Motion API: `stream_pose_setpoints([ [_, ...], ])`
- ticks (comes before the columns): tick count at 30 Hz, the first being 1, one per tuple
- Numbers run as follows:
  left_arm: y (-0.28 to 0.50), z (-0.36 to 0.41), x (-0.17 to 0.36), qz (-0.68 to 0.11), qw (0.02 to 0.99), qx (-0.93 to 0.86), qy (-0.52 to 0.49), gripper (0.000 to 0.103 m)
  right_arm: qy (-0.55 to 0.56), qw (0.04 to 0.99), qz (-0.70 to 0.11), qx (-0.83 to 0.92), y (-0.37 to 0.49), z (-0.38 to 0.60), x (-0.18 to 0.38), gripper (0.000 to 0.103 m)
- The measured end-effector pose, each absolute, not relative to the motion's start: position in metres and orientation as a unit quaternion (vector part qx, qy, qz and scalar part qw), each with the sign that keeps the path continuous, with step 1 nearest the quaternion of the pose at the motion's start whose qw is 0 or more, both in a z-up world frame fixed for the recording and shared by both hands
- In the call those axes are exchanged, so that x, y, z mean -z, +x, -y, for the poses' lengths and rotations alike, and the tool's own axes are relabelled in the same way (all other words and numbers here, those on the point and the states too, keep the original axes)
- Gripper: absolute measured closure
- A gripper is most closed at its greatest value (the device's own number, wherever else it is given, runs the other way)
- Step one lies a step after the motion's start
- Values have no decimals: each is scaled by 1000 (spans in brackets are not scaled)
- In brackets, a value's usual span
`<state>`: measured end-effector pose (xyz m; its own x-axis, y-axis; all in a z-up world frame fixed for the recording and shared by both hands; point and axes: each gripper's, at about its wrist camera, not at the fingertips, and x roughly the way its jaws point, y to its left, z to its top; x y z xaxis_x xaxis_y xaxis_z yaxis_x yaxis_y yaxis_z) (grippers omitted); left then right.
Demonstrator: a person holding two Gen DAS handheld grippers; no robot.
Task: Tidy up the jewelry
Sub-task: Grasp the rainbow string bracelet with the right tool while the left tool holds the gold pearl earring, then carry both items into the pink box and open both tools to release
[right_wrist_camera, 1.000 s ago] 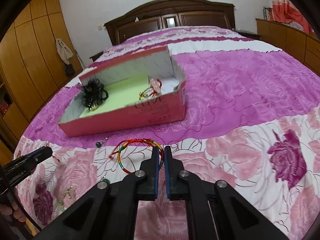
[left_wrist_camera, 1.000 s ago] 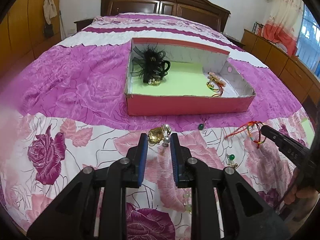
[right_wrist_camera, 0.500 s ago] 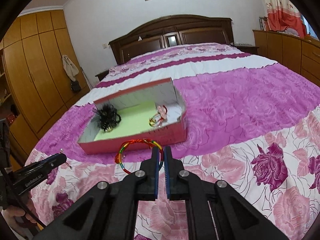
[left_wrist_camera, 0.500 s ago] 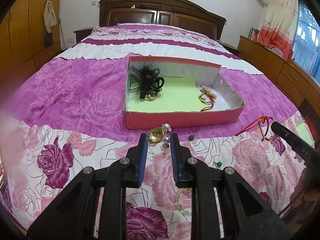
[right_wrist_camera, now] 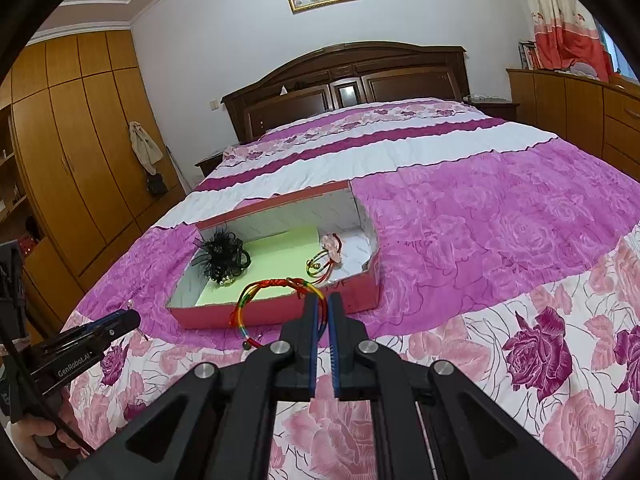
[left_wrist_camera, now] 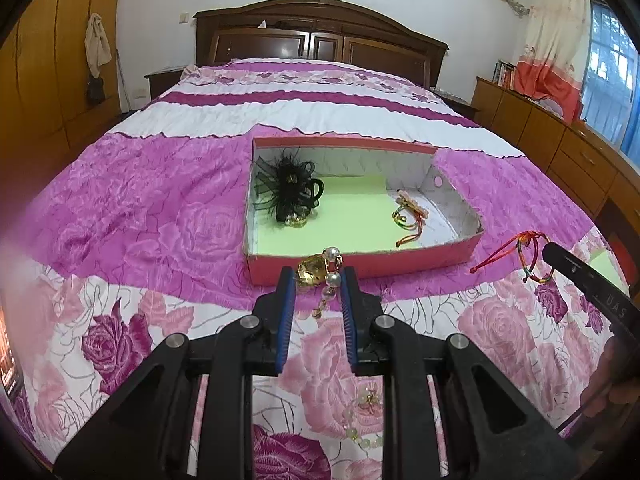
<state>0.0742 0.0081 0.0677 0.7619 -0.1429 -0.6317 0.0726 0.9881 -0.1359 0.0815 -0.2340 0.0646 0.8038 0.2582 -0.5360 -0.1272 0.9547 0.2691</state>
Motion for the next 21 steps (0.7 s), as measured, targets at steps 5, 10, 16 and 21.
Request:
stream_pose_setpoints([
  [5,85,-5,-72,-336,939,60,-46,89,110,945,-292,-103,91,235,-68,97],
  [10,96,-1,-73,-332,941,63,-37,89,105,945,-290,-105,104,232,-69,97],
  [16,115,3,-75,-330,942,66,-22,89,99,947,-285,-106,120,227,-72,97],
  [21,130,6,-74,-329,942,67,-12,89,90,949,-285,-105,139,221,-70,97],
])
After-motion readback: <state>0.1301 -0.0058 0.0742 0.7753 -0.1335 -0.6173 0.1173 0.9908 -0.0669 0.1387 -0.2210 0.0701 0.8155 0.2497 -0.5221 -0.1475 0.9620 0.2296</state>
